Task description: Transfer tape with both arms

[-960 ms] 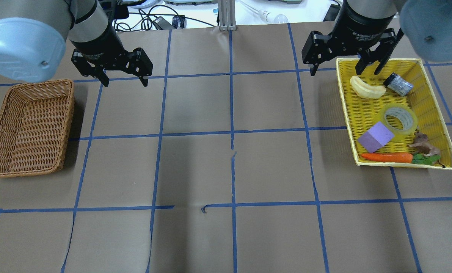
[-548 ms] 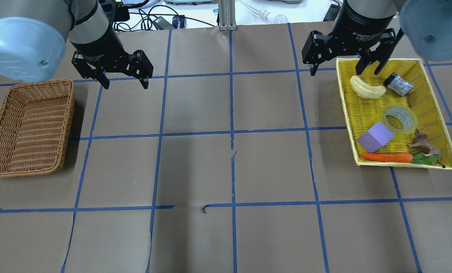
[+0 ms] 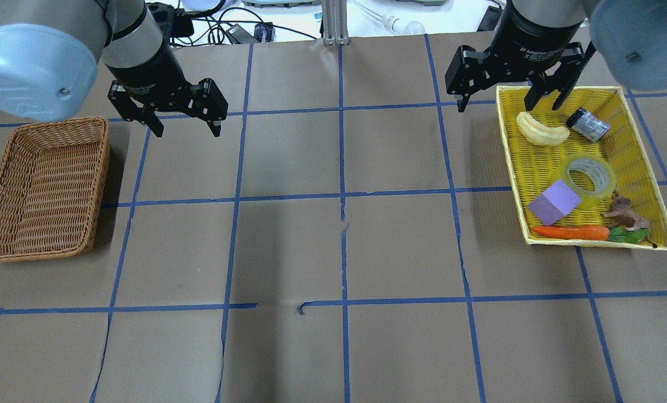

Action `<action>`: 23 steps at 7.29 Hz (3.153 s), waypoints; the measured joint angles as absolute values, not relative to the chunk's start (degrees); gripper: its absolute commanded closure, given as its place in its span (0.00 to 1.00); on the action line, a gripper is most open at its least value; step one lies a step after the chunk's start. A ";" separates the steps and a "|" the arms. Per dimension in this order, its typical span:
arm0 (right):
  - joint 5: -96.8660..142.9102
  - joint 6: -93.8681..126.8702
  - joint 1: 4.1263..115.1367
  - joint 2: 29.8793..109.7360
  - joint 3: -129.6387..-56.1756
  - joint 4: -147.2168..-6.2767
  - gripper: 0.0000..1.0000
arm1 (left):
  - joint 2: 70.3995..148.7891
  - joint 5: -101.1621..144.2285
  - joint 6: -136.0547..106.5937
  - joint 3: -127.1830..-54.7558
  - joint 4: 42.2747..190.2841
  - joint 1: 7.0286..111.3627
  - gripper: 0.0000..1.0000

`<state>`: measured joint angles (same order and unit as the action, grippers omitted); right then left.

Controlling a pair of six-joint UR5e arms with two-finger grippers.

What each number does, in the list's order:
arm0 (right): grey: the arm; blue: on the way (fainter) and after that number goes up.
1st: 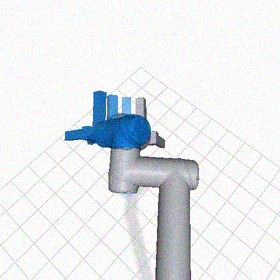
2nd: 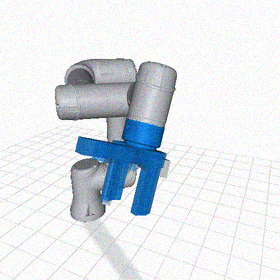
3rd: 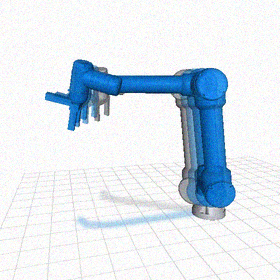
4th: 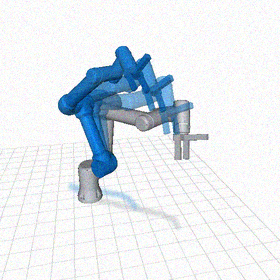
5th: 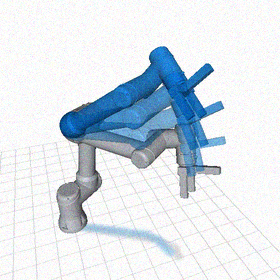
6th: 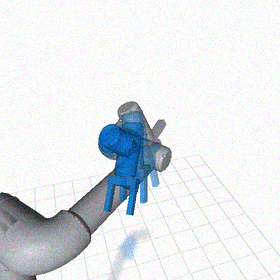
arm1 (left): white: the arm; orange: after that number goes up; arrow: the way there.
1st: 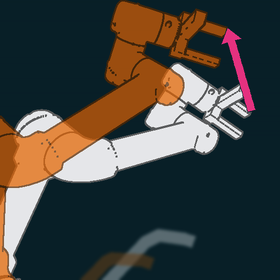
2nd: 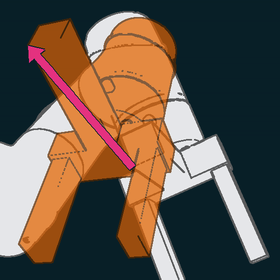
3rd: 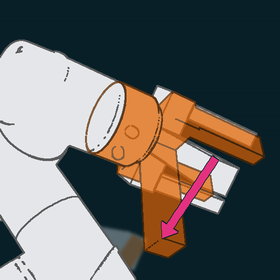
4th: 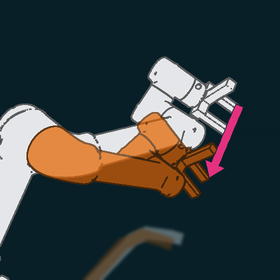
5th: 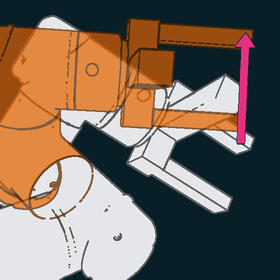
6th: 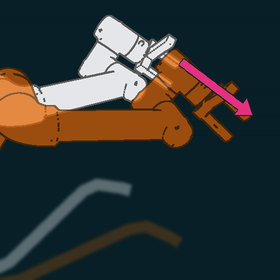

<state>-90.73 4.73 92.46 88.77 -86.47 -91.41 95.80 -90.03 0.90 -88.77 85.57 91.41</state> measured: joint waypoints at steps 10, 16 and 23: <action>-89.78 4.42 92.72 88.52 -86.59 -91.41 0.00 | 95.77 -89.77 0.91 -88.77 85.61 91.40 0.00; -88.37 1.38 90.91 84.80 -81.18 -82.79 0.00 | 95.80 -89.93 0.93 -88.77 85.61 91.40 0.00; -88.10 -30.86 72.67 82.77 -84.63 -85.85 0.00 | 95.80 -90.15 0.97 -88.77 85.59 91.41 0.00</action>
<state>-88.10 -30.86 72.67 82.77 -84.63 -85.85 95.80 -90.15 0.97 -88.77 85.59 91.41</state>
